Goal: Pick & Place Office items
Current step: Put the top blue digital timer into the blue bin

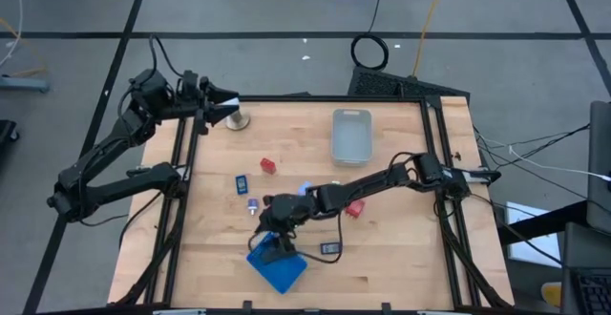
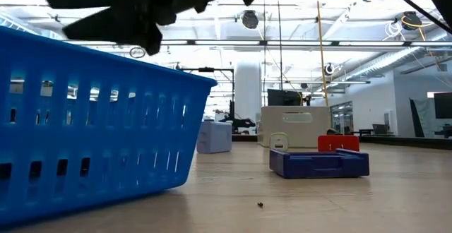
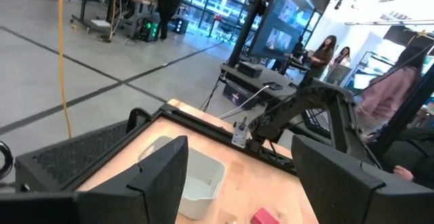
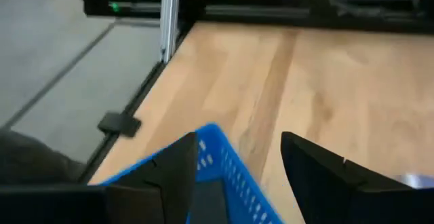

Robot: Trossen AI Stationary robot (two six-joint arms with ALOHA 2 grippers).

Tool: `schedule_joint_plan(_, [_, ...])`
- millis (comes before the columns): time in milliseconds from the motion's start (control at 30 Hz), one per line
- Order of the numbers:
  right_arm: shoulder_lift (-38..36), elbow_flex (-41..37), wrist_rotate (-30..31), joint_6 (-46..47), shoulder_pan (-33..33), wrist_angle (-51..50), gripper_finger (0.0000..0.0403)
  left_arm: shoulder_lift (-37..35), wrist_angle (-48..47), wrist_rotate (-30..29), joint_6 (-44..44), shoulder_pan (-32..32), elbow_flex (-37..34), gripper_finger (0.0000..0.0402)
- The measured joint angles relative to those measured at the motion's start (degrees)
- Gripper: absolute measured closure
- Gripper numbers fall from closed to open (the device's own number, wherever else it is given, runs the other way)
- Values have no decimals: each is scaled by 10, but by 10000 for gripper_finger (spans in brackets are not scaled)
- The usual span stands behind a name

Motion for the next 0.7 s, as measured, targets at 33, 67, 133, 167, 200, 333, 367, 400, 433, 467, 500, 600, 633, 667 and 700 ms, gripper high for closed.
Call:
schedule_joint_plan(33, [-11,-1,0,0,-3,-19,197,0,-2,0,-3,0,0,135])
schedule_joint_plan(67, [-19,-2,0,-2,-6,-36,198,0,-3,0,-4,-1,0,135])
schedule_joint_plan(133, [-26,0,0,-5,-15,-32,200,0,-7,0,-6,-1,0,135])
schedule_joint_plan(167, [-32,0,0,-6,-19,-41,201,0,-7,0,-6,-1,0,135])
schedule_joint_plan(200, [-42,-1,1,-8,-21,-65,201,0,-7,0,-6,-1,0,135])
schedule_joint_plan(333, [-59,0,19,-30,-31,-90,200,0,-6,0,-7,-1,0,135])
schedule_joint_plan(367, [-66,0,28,-35,-34,-104,200,0,-6,2,-7,-1,0,135])
schedule_joint_plan(400, [-73,-1,35,-39,-34,-120,199,0,-6,6,-7,-1,0,135])
schedule_joint_plan(433, [-75,-2,44,-41,-37,-124,199,0,-5,9,-7,-1,0,135])
schedule_joint_plan(467, [-77,-2,56,-43,-39,-121,199,0,-5,12,-7,-1,0,135])
schedule_joint_plan(500, [-79,-1,69,-44,-40,-122,200,0,-5,14,-8,-1,0,135])
schedule_joint_plan(600, [-93,-2,109,-34,-46,-150,199,0,-5,16,-27,-1,0,135])
schedule_joint_plan(633, [-96,-2,123,-29,-49,-152,199,0,-6,16,-33,-1,0,135])
schedule_joint_plan(667, [-100,-1,137,-21,-52,-157,199,0,-7,21,-37,-1,0,135])
schedule_joint_plan(700, [-107,-1,151,-14,-55,-172,199,-1,-9,28,-40,-1,0,135])
